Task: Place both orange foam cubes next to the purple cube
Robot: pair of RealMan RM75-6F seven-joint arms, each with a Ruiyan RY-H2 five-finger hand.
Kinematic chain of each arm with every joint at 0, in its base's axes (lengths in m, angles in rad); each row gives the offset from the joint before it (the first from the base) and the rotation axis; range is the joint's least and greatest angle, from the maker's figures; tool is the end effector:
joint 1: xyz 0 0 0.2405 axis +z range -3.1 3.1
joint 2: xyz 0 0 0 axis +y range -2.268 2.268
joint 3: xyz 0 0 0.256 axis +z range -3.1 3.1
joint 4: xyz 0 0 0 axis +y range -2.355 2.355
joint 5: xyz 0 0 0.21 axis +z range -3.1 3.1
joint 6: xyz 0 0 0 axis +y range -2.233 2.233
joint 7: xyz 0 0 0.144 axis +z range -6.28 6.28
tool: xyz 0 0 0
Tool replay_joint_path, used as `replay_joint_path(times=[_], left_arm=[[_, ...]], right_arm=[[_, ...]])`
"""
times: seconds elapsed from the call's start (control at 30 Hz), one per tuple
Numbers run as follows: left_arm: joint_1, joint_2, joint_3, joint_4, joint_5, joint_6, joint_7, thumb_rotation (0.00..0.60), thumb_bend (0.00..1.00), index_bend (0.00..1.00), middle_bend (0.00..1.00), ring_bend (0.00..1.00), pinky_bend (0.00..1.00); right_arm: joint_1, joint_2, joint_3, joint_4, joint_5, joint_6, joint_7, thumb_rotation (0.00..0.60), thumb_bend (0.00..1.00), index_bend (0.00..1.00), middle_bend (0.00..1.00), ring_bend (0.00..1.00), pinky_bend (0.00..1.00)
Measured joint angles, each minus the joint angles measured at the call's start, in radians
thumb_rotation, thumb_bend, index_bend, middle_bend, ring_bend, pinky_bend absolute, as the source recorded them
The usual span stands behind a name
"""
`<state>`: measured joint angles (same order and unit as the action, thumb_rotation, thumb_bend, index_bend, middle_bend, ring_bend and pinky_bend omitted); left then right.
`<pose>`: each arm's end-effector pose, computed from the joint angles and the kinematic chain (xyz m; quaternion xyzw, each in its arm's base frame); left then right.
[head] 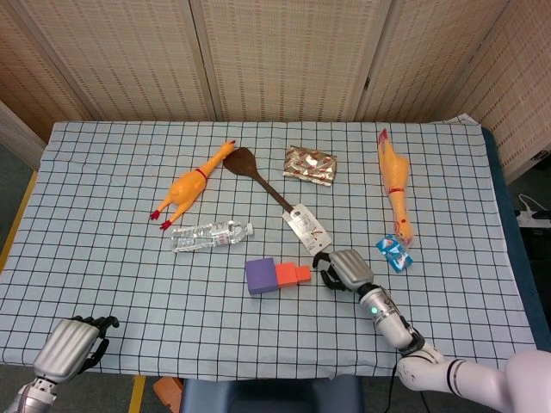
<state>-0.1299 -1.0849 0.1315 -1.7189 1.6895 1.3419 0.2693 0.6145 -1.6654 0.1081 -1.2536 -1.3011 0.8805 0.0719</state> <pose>-0.2823 0.1447 0.1113 -0.7518 -0.3410 -0.2849 0.4872 -0.2086 -0.3141 -0.0583 0.7058 -0.4983 0.3671 0.3448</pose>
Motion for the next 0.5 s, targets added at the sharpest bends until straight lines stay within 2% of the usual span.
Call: replay_joint_path(times=[0.07,0.17,0.3,0.4,0.5], left_arm=[[0.000,0.000,0.000,0.000,0.000,0.000,-0.001,0.600,0.50,0.40,0.53,0.58,0.60],[0.000,0.000,0.000,0.000,0.001,0.002,-0.001,0.600,0.50,0.40,0.53,0.58,0.60],[-0.001,-0.002,-0.001,0.002,-0.004,-0.003,0.001,0.600,0.50,0.40,0.53,0.58,0.60],[-0.001,-0.003,-0.004,0.002,-0.015,-0.008,0.005,0.600,0.50,0.40,0.53,0.58,0.60],[-0.001,-0.003,-0.007,0.000,-0.022,-0.009,0.011,0.600,0.50,0.40,0.53,0.58,0.60]], right_arm=[[-0.013,0.017,-0.005,-0.006,-0.005,0.033,-0.043,0.600,0.37,0.37,1.00,0.88,0.94],[-0.044,0.052,-0.014,-0.027,-0.013,0.107,-0.123,0.600,0.30,0.36,1.00,0.86,0.94],[-0.107,0.128,-0.035,-0.083,-0.031,0.231,-0.212,0.600,0.25,0.36,1.00,0.81,0.92],[-0.165,0.196,-0.056,-0.130,-0.056,0.325,-0.250,0.600,0.22,0.36,0.98,0.72,0.89],[-0.228,0.247,-0.074,-0.164,-0.075,0.414,-0.279,0.600,0.21,0.36,0.89,0.63,0.88]])
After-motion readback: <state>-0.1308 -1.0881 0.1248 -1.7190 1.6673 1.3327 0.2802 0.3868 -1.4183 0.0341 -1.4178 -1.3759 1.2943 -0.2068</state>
